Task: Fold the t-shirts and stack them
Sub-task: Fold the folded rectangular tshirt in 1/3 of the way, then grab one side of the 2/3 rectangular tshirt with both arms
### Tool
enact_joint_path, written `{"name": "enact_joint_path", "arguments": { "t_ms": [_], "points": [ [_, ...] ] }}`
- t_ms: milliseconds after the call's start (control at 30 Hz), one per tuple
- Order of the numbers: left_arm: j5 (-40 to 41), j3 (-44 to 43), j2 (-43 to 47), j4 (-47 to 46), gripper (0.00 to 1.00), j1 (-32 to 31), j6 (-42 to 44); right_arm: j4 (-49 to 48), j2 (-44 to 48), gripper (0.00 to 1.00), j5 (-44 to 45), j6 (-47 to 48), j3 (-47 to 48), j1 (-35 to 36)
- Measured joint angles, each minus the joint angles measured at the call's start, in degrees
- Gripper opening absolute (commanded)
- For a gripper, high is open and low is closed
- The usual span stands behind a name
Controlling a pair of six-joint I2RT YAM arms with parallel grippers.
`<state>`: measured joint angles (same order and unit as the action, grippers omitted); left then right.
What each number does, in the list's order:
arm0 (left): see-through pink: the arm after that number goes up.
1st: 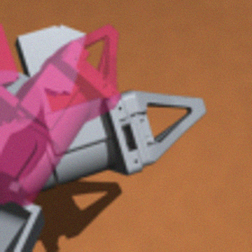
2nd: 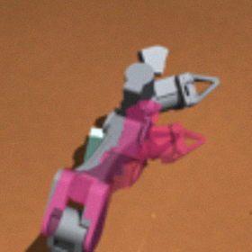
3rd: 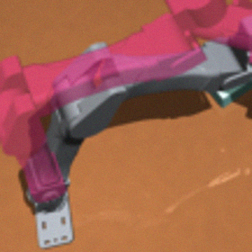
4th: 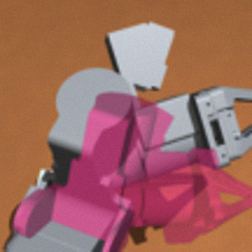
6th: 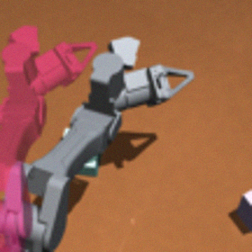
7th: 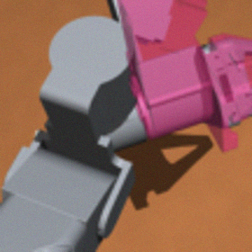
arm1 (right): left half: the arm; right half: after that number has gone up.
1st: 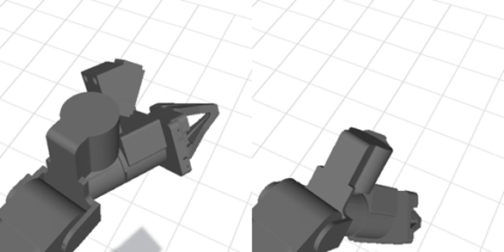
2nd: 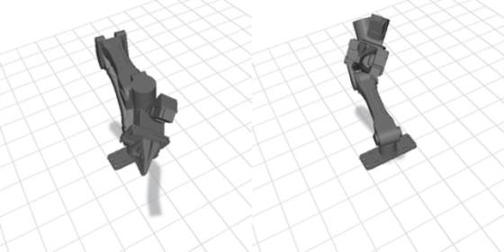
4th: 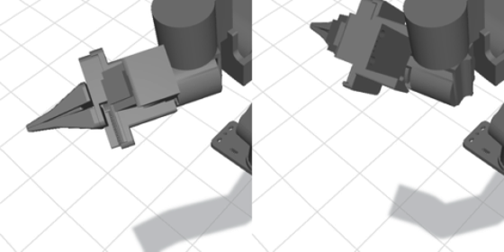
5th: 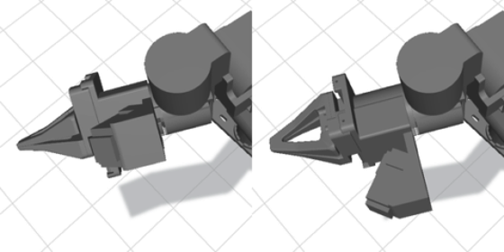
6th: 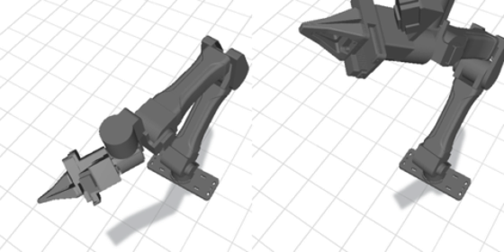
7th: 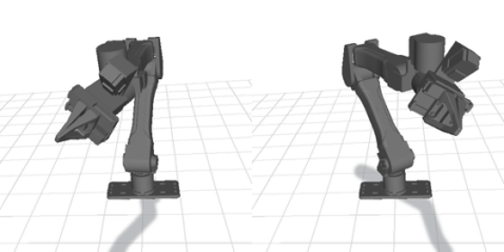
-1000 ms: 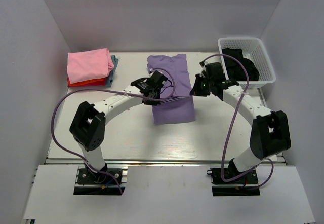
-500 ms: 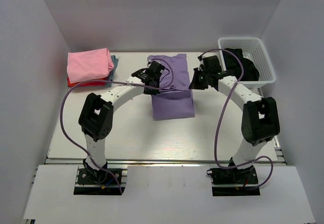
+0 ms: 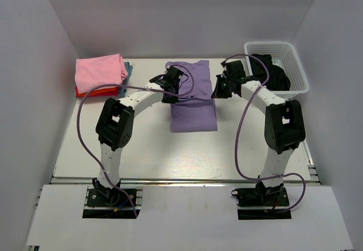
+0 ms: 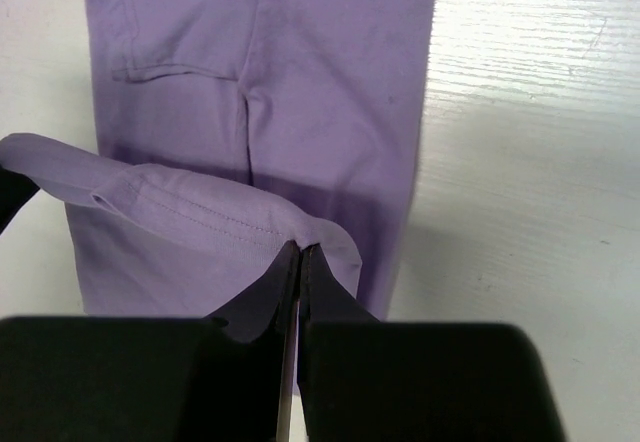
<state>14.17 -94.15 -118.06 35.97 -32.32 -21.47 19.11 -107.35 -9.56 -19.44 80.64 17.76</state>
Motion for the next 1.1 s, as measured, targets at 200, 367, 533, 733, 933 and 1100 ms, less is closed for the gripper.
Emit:
{"name": "enact_joint_path", "arguments": {
  "t_ms": [200,367,533,733,933,1100],
  "points": [
    [-1.1,-1.4,-2.5,-1.7,0.3,0.8,1.8,0.0,-2.1,0.0,0.7,-0.9,1.3,-0.5],
    [-0.5,-3.7,-4.4,-1.1,1.0,1.9,2.8,0.5,-5.4,0.72,0.9,-0.8,5.3,-1.0],
    [1.6,-8.8,-5.5,-0.5,1.0,3.7,2.7,0.4,-8.2,0.9,0.1,1.6,11.0,-1.3],
    [1.2,5.4,5.2,-3.4,1.0,4.5,2.3,-3.9,0.7,0.9,-5.7,2.3,-2.1,-1.3],
    [-6.7,16.7,13.7,-5.6,0.95,3.0,2.2,-7.2,9.9,0.9,-10.4,1.6,-16.1,-1.2],
    [-14.3,24.5,14.0,-9.2,0.85,1.8,1.5,-7.8,16.2,0.9,-9.6,0.3,-26.2,-1.4]
  ]
}}
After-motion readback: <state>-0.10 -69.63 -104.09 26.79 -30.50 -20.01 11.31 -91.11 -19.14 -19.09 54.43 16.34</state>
